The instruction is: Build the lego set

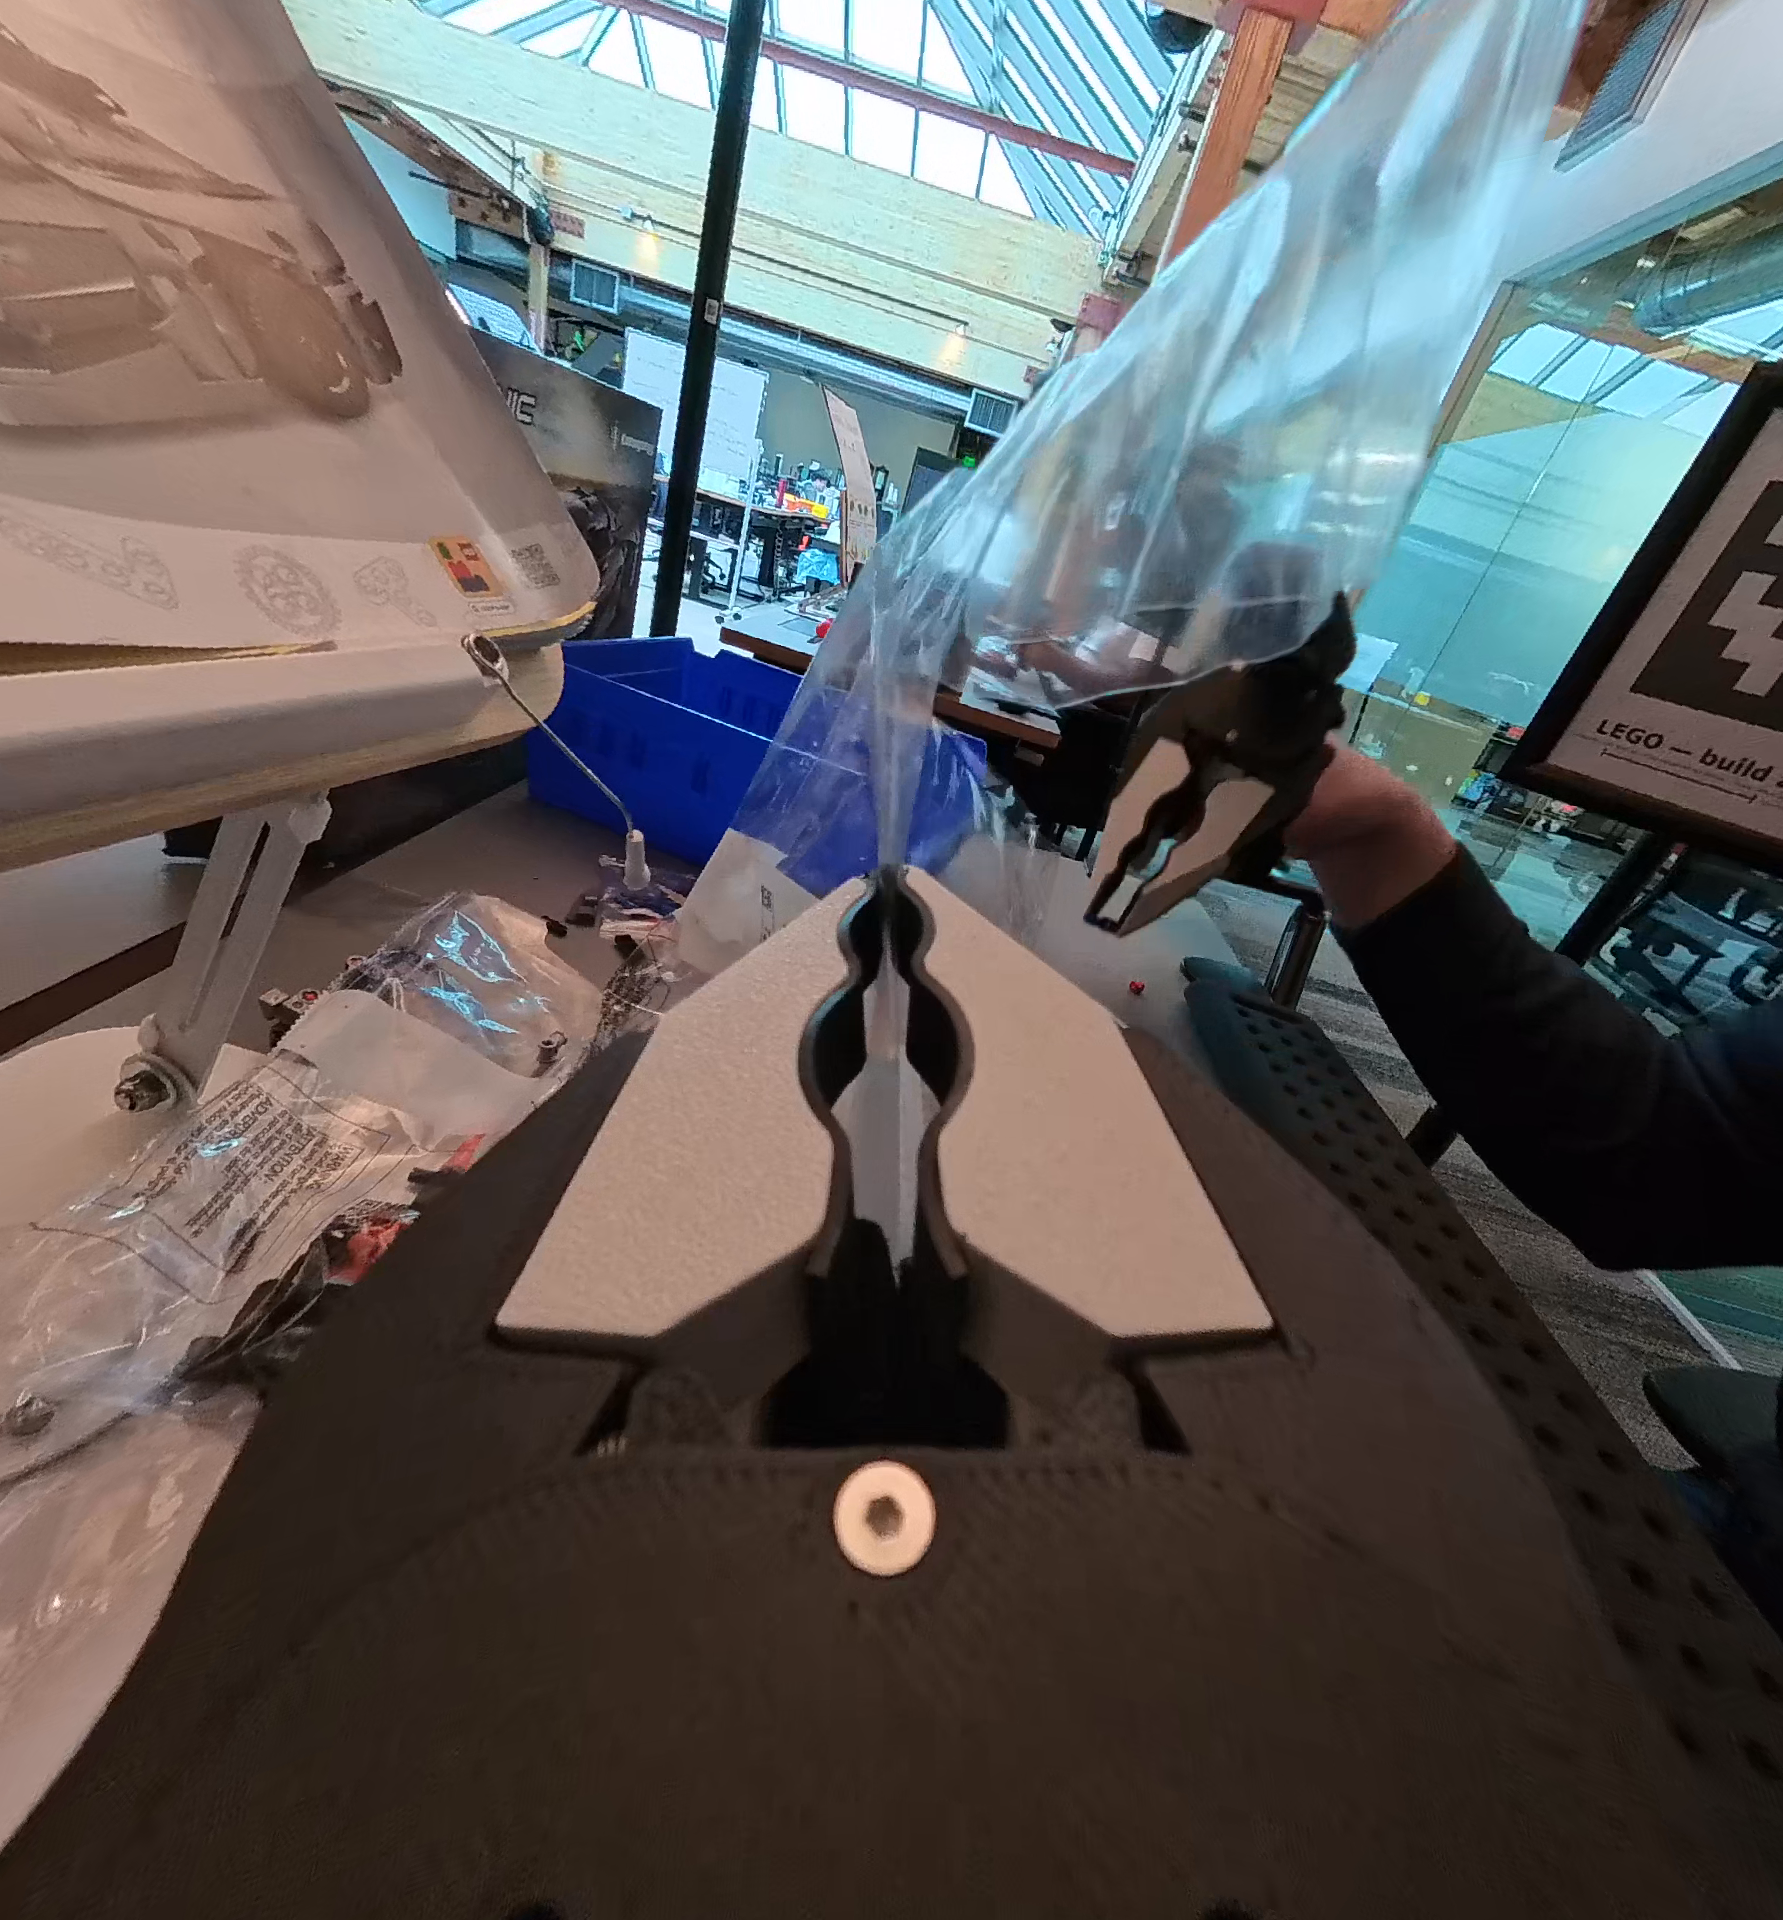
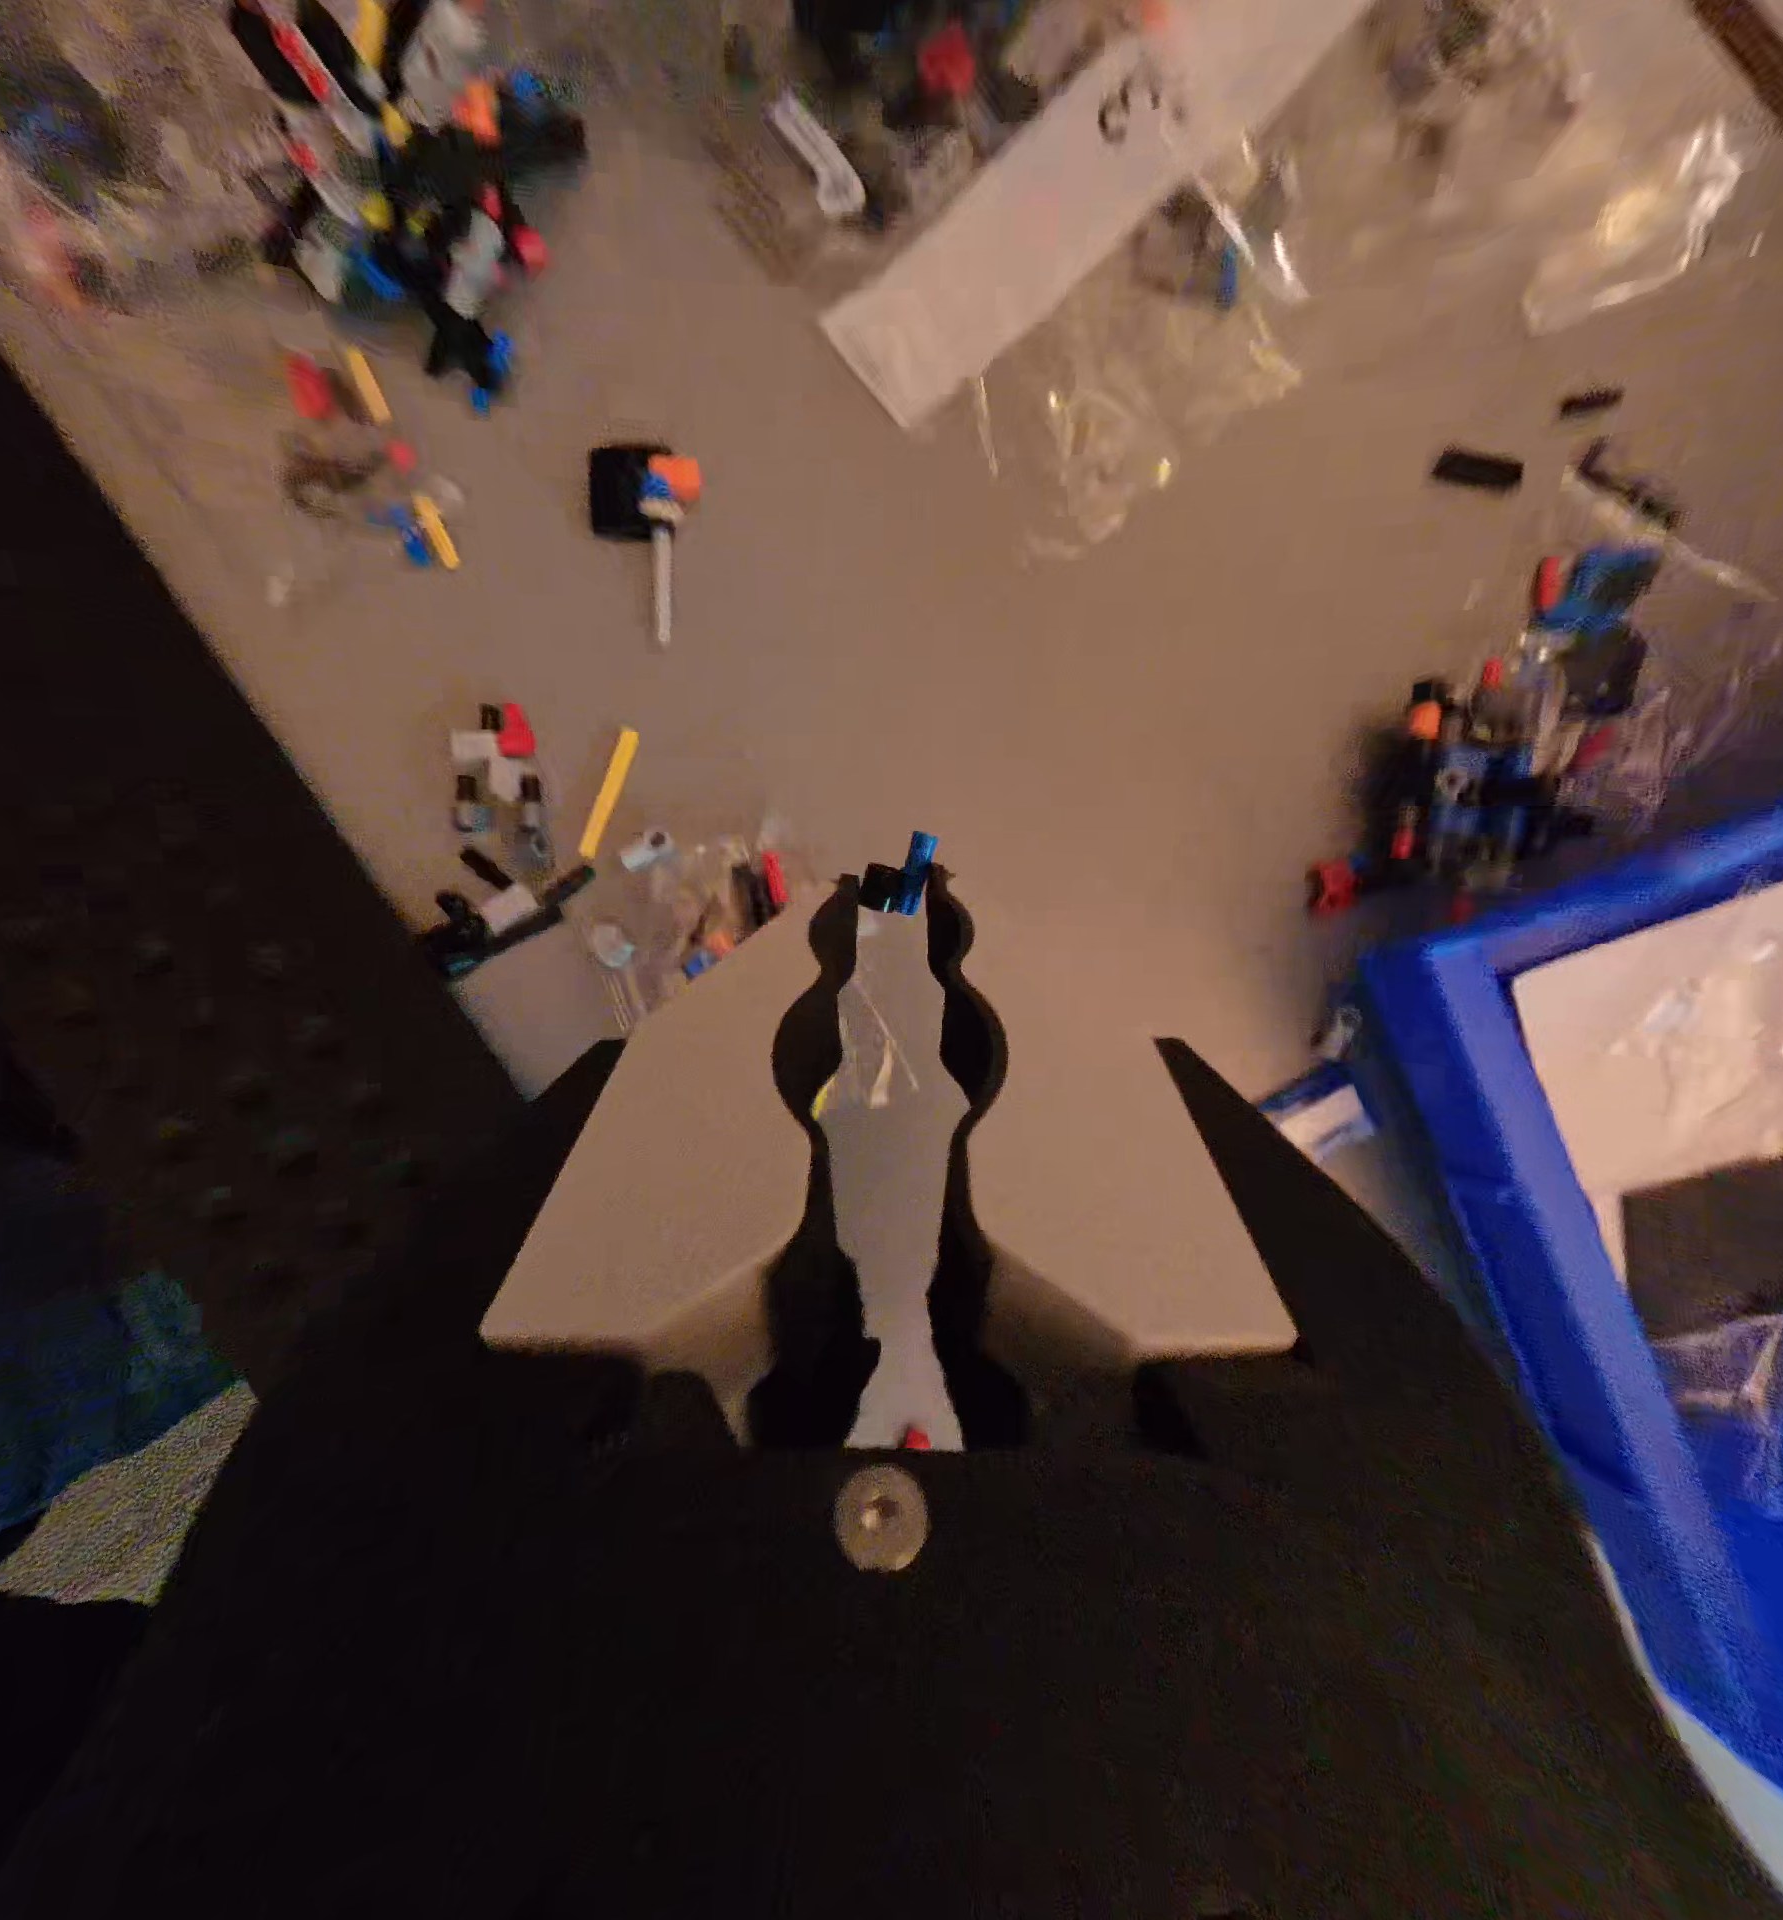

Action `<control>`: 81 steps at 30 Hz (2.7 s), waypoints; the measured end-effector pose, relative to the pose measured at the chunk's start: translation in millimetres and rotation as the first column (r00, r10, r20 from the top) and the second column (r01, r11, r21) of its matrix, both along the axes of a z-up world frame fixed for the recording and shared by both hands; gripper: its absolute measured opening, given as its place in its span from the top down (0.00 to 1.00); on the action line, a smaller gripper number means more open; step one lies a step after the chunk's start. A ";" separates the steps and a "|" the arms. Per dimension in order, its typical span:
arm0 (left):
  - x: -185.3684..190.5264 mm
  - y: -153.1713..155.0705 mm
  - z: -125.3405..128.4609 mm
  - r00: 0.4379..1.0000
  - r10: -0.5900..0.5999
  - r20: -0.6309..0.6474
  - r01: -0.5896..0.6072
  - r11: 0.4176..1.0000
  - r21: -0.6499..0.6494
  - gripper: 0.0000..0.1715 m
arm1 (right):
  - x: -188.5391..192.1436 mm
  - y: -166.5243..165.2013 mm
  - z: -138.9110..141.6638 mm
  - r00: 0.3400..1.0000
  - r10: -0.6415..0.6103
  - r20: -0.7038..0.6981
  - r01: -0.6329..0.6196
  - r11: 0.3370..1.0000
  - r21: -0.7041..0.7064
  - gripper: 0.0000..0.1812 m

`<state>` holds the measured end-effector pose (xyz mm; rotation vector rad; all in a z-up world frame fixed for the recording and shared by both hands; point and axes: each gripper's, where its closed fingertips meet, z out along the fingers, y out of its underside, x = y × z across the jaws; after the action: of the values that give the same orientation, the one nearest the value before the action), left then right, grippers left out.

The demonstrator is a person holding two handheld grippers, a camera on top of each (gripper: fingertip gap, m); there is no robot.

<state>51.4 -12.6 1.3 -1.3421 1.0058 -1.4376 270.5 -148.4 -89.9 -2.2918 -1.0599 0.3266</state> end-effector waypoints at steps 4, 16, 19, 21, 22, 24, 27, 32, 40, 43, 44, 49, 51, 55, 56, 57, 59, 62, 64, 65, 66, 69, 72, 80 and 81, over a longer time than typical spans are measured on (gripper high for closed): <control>4.3 -4.3 -1.1 1.000 -0.018 -0.012 0.018 1.000 0.005 1.00 | -45.1 21.4 48.3 0.992 0.122 -0.032 -0.118 0.988 0.097 0.94; 13.9 -15.3 -1.9 0.998 -0.064 -0.028 0.065 0.998 0.019 1.00 | -140.9 95.3 117.3 0.971 0.234 0.042 -0.238 0.943 0.233 0.94; 15.4 -16.8 -1.6 0.997 -0.075 -0.022 0.076 0.997 0.016 1.00 | -150.7 102.5 99.6 0.967 0.251 0.040 -0.254 0.955 0.154 0.95; 16.6 -17.5 -2.2 0.996 -0.081 -0.023 0.081 0.997 0.015 1.00 | -146.7 111.3 81.5 0.971 0.217 0.105 -0.229 0.967 0.116 0.91; 16.6 -17.4 -2.5 0.997 -0.080 -0.024 0.080 0.997 0.015 1.00 | -144.0 114.0 76.6 0.971 0.202 0.130 -0.217 0.969 0.115 0.90; 16.1 -17.2 -2.4 0.997 -0.080 -0.024 0.080 0.997 0.015 1.00 | -141.8 110.8 77.2 0.973 0.197 0.123 -0.212 0.969 0.127 0.89; 14.2 -16.0 -1.7 0.997 -0.076 -0.020 0.076 0.997 0.014 1.00 | -123.5 100.1 89.1 0.986 0.139 0.095 -0.153 0.974 0.169 0.89; 14.6 -14.3 -3.8 0.997 -0.076 -0.020 0.076 0.997 0.006 1.00 | -43.6 58.3 75.2 0.981 -0.031 0.191 0.004 0.990 0.138 0.87; 14.6 -14.4 -4.0 0.997 -0.071 -0.022 0.071 0.997 0.006 1.00 | 88.5 -32.9 -18.0 0.920 -0.294 0.259 0.336 0.932 -0.138 0.85; 13.2 -13.1 -3.8 0.998 -0.066 -0.019 0.066 0.998 0.004 1.00 | 109.9 -61.0 -49.6 0.896 -0.320 0.308 0.394 0.893 -0.218 0.85; 12.8 -12.5 -3.9 0.998 -0.064 -0.018 0.064 0.998 0.003 1.00 | 112.7 -66.3 -55.5 0.894 -0.322 0.311 0.399 0.888 -0.228 0.86; 11.6 -11.7 -3.8 0.998 -0.061 -0.016 0.061 0.998 0.002 1.00 | 121.1 -81.6 -75.9 0.886 -0.321 0.334 0.421 0.860 -0.288 0.88; 11.3 -11.5 -4.1 0.998 -0.060 -0.018 0.060 0.998 0.003 1.00 | 125.0 -83.9 -81.1 0.879 -0.323 0.351 0.431 0.852 -0.297 0.89; 11.2 -11.0 -4.3 0.998 -0.061 -0.017 0.061 0.998 0.000 1.00 | 127.3 -86.0 -85.7 0.878 -0.324 0.352 0.436 0.845 -0.309 0.94; 11.1 -11.0 -4.3 0.998 -0.061 -0.017 0.061 0.998 -0.001 1.00 | 126.9 -86.3 -85.8 0.881 -0.323 0.347 0.433 0.845 -0.314 0.96; 11.1 -11.1 -4.4 0.998 -0.061 -0.017 0.061 0.998 -0.001 1.00 | 125.7 -86.3 -85.9 0.886 -0.316 0.340 0.424 0.848 -0.317 1.00; 10.8 -10.9 -4.3 0.998 -0.061 -0.017 0.061 0.998 0.000 1.00 | 123.2 -85.4 -85.8 0.895 -0.304 0.327 0.407 0.858 -0.314 1.00; 10.0 -10.4 -3.9 0.998 -0.059 -0.016 0.059 0.998 -0.001 1.00 | 121.4 -86.3 -85.7 0.904 -0.291 0.313 0.389 0.863 -0.322 1.00; 10.0 -10.6 -3.9 0.998 -0.060 -0.017 0.060 0.998 -0.001 1.00 | 119.2 -88.6 -86.7 0.911 -0.286 0.297 0.380 0.861 -0.336 0.97; 10.1 -10.8 -4.0 0.998 -0.060 -0.017 0.060 0.998 -0.001 1.00 | 119.8 -90.3 -88.7 0.910 -0.285 0.301 0.382 0.858 -0.344 0.96; 10.2 -10.8 -4.1 0.998 -0.061 -0.017 0.061 0.998 -0.001 1.00 | 122.1 -91.2 -90.9 0.906 -0.288 0.310 0.389 0.854 -0.344 0.95; 10.2 -10.9 -4.0 0.998 -0.061 -0.017 0.061 0.998 -0.001 1.00 | 120.6 -88.0 -89.6 0.916 -0.295 0.274 0.377 0.867 -0.327 0.98; 10.3 -11.0 -3.9 0.998 -0.061 -0.017 0.061 0.998 -0.002 1.00 | 119.5 -86.5 -90.0 0.919 -0.290 0.266 0.369 0.871 -0.324 0.98; 13.8 -13.3 -5.0 0.997 -0.072 -0.021 0.072 0.997 -0.001 1.00 | 36.1 -13.0 -7.5 0.983 -0.176 0.056 0.179 0.983 -0.037 0.98; 14.5 -14.0 -5.2 0.997 -0.075 -0.023 0.075 0.997 0.000 1.00 | 11.4 0.8 10.3 0.992 -0.122 0.021 0.122 0.992 0.022 0.98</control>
<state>65.9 -26.6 -4.0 -1.3356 1.0815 -1.4801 281.9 -147.6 -79.6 -2.3340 -0.9243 0.2404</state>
